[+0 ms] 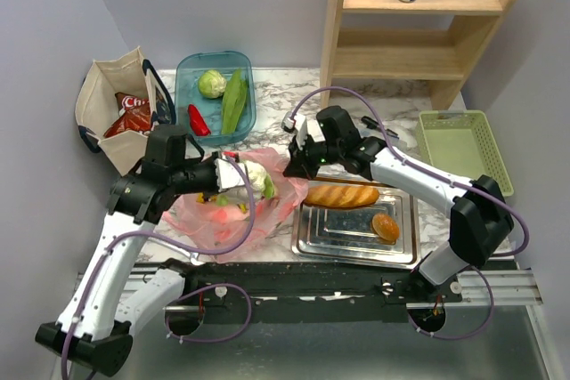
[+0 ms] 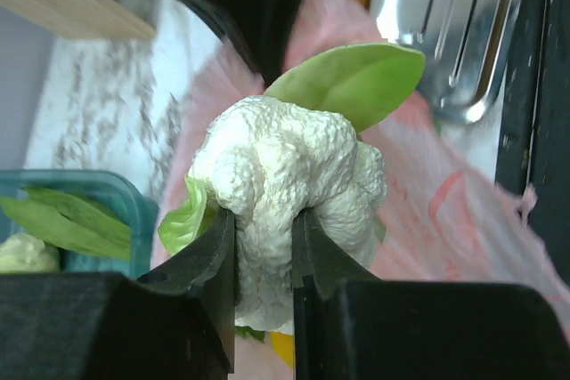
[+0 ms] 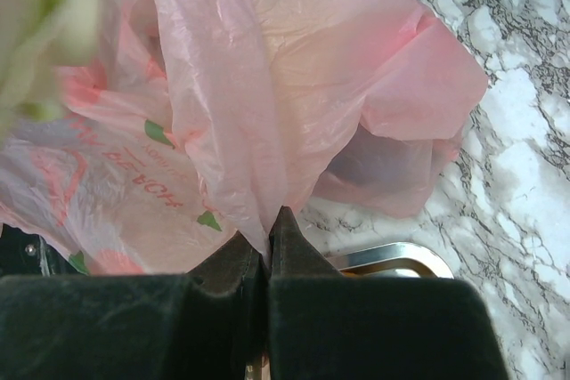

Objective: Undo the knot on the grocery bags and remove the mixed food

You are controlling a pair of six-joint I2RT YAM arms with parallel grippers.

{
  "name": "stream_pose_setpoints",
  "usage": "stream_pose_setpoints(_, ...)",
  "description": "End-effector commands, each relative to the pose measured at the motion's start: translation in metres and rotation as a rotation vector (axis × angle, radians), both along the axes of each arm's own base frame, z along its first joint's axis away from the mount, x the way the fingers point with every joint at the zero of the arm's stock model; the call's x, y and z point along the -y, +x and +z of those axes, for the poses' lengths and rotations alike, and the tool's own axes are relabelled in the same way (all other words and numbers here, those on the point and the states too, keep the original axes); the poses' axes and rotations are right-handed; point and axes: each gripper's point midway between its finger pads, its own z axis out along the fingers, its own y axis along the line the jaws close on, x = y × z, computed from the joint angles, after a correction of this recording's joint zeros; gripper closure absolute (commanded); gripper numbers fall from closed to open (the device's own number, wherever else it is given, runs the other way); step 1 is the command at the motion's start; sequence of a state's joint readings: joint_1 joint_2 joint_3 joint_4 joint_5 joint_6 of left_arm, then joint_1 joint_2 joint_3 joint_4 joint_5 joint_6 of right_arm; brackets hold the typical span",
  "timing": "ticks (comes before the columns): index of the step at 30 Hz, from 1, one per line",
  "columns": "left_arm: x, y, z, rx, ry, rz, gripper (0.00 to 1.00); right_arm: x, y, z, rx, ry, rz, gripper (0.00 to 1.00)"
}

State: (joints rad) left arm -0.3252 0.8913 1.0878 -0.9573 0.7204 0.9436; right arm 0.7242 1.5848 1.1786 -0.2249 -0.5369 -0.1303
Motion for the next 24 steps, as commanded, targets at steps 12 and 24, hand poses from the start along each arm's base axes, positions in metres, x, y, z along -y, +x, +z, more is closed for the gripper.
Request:
stream_pose_setpoints(12,-0.057,0.199,0.169,0.259,-0.433,0.894,1.00,0.012,-0.014,0.019,0.009,0.075,-0.031,0.99)
stream_pose_setpoints(24,-0.136,0.357,0.015,0.034,-0.118,1.217,1.00,-0.002,0.002,0.006,0.024,0.003,0.045,0.99)
